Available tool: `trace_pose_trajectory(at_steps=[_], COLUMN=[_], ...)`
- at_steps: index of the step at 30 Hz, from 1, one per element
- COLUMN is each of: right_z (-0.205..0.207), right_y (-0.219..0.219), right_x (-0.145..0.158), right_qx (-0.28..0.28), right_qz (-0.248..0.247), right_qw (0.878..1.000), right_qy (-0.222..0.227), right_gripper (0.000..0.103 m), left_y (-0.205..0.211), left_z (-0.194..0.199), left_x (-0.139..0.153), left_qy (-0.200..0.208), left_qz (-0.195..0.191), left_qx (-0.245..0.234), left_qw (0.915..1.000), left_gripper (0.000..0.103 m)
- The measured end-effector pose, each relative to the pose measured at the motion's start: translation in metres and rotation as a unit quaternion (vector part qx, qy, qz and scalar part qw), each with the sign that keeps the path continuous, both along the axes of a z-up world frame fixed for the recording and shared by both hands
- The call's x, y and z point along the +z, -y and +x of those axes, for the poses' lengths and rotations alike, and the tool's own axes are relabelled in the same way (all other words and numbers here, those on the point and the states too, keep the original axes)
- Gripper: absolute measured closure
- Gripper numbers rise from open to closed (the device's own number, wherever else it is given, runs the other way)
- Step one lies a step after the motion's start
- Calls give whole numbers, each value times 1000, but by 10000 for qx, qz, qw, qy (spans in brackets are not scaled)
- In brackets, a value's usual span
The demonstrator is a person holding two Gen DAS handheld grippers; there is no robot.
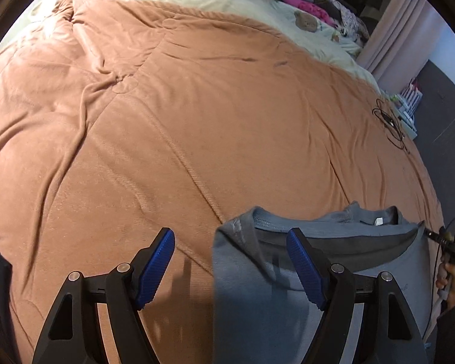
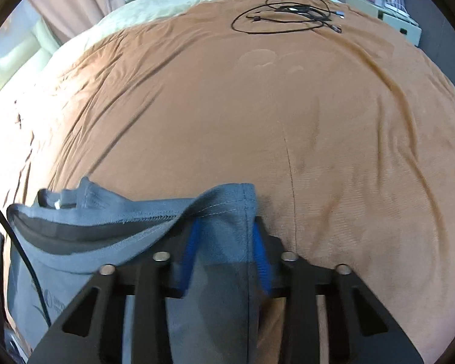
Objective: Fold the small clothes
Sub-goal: 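Close the right tool on the folded edge while the left tool closes on it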
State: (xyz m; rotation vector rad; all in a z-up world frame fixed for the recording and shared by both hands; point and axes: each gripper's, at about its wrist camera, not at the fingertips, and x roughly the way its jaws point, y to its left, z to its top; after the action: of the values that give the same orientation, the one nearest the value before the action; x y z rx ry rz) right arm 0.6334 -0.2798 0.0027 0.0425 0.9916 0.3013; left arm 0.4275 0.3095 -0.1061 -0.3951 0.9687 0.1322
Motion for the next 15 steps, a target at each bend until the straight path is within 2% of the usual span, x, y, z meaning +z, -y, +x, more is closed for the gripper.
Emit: trace_pose_trajectory(at_steps=[1,4,6,10,15], right_z=[0,-3,-7,-6,-1], right_y=[1,9,12,12,2], right_x=[0,7,12,13,1], right_qx=[-49,-129,-222,-421,-537], right_qz=[-74,-1,-62,-171,-232], right_qw=[9999,9997,9992,9983,9982], right_qy=[58,216,317,358,160], right_gripper=[95,100,101,101,101], left_y=[1,0,-4,-9,-4], left_z=[0,-3,-7,-14,-9], left_x=[2,4,5,4,-16], left_qy=[27,19,8,-22,-350], left_qz=[39,250,402,578,634], left_qx=[-8,-45,-63,-145,-457], left_qw=[10000,9997,9992,9982,9963], left_gripper=[25,27,36,39,40])
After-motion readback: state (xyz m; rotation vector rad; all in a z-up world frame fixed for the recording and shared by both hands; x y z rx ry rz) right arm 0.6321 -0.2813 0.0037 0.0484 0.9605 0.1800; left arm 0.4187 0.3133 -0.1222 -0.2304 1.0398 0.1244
